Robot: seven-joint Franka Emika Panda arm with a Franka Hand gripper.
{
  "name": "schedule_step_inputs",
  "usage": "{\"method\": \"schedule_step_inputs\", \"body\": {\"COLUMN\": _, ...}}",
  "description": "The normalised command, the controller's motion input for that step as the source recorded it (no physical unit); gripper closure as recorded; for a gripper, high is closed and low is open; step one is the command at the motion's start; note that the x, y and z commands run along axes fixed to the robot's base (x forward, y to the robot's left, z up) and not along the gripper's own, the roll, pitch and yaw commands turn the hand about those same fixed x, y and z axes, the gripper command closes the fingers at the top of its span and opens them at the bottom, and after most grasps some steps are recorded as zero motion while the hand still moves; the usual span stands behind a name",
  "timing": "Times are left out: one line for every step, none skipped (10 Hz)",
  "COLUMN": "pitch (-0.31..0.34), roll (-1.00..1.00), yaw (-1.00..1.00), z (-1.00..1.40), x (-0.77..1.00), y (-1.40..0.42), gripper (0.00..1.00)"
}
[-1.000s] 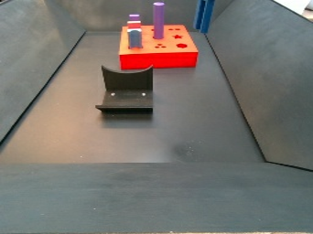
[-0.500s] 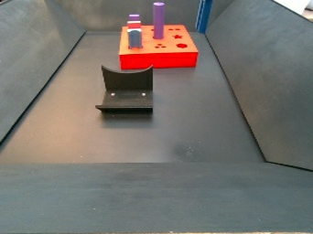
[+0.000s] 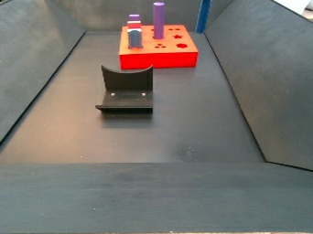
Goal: Pick up the square-circle object. Move up. Place the square-circle object on the fixture. Regrasp the square-circle object. Rotate the square-circle object. Move to above the board. Insert the square-circle object.
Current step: Rotate the square-circle object.
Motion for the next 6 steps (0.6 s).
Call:
{"method": "schedule_step_inputs", "body": {"pitch": 0.058, "roll": -0.06, "yaw": -1.0, "z": 0.0, "x": 0.02, "y": 0.01, "gripper": 1.0}}
{"method": "schedule_step_inputs", "body": {"pitch": 0.069, "roll": -0.07, "yaw": -1.0, "z": 0.0, "x": 0.02, "y": 0.01, "gripper": 1.0}}
{"method": "schedule_step_inputs", "body": {"pitch": 0.079, "roll": -0.08, "yaw": -1.0, "z": 0.0, "x": 0.02, "y": 0.01, "gripper": 1.0}}
{"method": "schedule_step_inputs", "body": {"pitch": 0.094, "roll": -0.09, "yaw": -1.0, "z": 0.0, "x": 0.02, "y": 0.01, "gripper": 1.0}}
{"method": "schedule_step_inputs", "body": {"pitch": 0.033, "roll": -0.03, "yaw": -1.0, "z": 0.0, "x": 0.0, "y": 0.0, "gripper": 1.0}}
{"method": "schedule_step_inputs", "body": {"pitch": 0.036, "roll": -0.03, "yaw": -1.0, "z": 0.0, "x": 0.0, "y": 0.0, "gripper": 1.0}}
